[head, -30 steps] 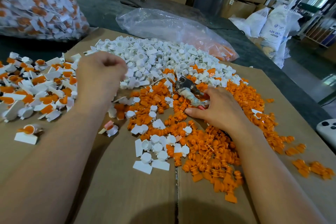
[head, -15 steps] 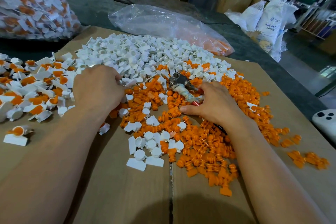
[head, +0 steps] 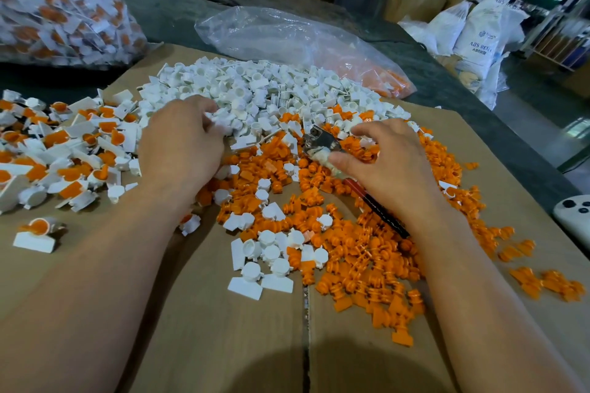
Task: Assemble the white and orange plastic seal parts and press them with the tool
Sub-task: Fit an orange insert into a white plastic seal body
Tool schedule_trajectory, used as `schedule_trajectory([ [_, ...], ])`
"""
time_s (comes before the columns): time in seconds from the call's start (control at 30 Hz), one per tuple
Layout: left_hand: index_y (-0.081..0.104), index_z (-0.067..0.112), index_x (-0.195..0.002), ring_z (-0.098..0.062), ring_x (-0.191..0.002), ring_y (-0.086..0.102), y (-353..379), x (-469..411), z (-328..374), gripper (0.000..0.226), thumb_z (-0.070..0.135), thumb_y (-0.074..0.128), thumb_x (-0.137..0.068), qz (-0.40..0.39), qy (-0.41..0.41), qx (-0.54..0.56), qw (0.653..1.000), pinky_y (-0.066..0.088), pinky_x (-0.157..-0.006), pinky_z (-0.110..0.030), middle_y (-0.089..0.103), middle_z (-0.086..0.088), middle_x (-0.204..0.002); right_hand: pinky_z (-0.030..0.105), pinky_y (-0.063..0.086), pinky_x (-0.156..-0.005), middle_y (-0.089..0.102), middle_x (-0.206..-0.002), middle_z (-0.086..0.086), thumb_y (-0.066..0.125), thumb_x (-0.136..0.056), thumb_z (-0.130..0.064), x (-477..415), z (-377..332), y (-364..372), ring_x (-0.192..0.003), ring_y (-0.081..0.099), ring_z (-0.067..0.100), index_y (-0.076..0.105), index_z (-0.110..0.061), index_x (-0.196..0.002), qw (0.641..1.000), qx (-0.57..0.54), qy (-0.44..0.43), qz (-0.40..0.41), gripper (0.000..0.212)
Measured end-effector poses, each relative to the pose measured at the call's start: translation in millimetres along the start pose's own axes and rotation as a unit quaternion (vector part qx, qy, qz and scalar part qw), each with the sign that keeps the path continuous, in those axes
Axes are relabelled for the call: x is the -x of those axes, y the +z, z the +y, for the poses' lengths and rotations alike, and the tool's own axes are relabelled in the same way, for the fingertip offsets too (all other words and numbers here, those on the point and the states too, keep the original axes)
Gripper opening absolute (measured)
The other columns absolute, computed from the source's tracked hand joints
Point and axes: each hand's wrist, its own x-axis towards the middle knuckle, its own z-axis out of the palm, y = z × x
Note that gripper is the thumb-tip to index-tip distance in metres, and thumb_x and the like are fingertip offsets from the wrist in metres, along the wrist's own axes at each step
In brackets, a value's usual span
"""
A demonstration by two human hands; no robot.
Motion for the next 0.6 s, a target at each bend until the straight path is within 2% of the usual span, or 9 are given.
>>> schedule_trajectory([
  [0.07,0.068,0.021,-0.104,-0.001,-0.083,0.057,-4,3,6,0.017,0.019,0.061,-0.089,-0.008,-0.010,0.149,0.989,0.045,-0.076,-0.017,0.067,0.002,-0.097,0.015,0.037,-0.068,0.059,-0.089,-0.011,0.061,-0.079,-0.047,5,-8,-6,-0.081,0.053,-0.001,0.066,-0.026,-0.099,0.997,-0.067,-0.045,0.008,0.029],
  [0.1,0.069,0.024,-0.091,0.006,-0.071,0.057,-7,5,10,0.008,0.019,0.064,-0.087,-0.033,-0.021,0.223,0.974,0.045,-0.066,-0.010,0.068,0.006,-0.087,0.015,0.039,-0.063,0.061,-0.081,-0.012,0.061,-0.080,-0.044,8,-13,-7,-0.073,0.054,0.000,0.068,-0.026,-0.091,0.996,-0.068,-0.062,-0.019,0.022],
  [0.13,0.068,0.025,-0.083,0.007,-0.064,0.057,-9,7,13,0.006,0.020,0.067,-0.084,-0.060,-0.034,0.284,0.956,0.045,-0.059,-0.008,0.067,0.008,-0.078,0.016,0.041,-0.064,0.063,-0.080,-0.011,0.060,-0.082,-0.041,10,-17,-5,-0.072,0.055,0.001,0.069,-0.026,-0.089,0.995,-0.053,-0.074,-0.052,0.019],
  [0.23,0.067,0.022,-0.075,-0.002,-0.060,0.062,-13,11,21,0.008,0.020,0.073,-0.071,-0.143,-0.081,0.394,0.904,0.049,-0.052,-0.013,0.069,0.007,-0.067,0.024,0.042,-0.074,0.066,-0.090,-0.009,0.060,-0.085,-0.036,12,-22,0,-0.084,0.056,0.006,0.069,-0.025,-0.097,0.988,0.014,-0.092,-0.123,0.019],
  [0.37,0.065,0.013,-0.076,-0.008,-0.058,0.065,-11,16,28,0.024,0.018,0.070,-0.053,-0.213,-0.096,0.458,0.858,0.049,-0.051,-0.014,0.067,0.004,-0.060,0.032,0.048,-0.085,0.066,-0.106,-0.006,0.063,-0.084,-0.029,13,-25,1,-0.098,0.058,0.012,0.063,-0.025,-0.113,0.979,0.053,-0.090,-0.177,0.030],
  [0.5,0.064,0.012,-0.075,-0.011,-0.058,0.067,-8,19,31,0.026,0.010,0.069,-0.050,-0.234,-0.101,0.483,0.838,0.052,-0.053,-0.016,0.066,0.000,-0.060,0.031,0.049,-0.080,0.064,-0.102,-0.007,0.064,-0.084,-0.022,16,-27,7,-0.093,0.057,0.012,0.060,-0.026,-0.117,0.976,0.056,-0.111,-0.180,0.033],
  [0.6,0.066,0.014,-0.086,-0.010,-0.059,0.067,-6,20,31,0.034,0.008,0.068,-0.053,-0.238,-0.106,0.497,0.827,0.051,-0.052,-0.016,0.064,-0.001,-0.066,0.028,0.043,-0.073,0.053,-0.097,-0.005,0.060,-0.086,-0.018,15,-25,9,-0.093,0.053,0.014,0.058,-0.025,-0.120,0.973,0.068,-0.133,-0.174,0.036],
])
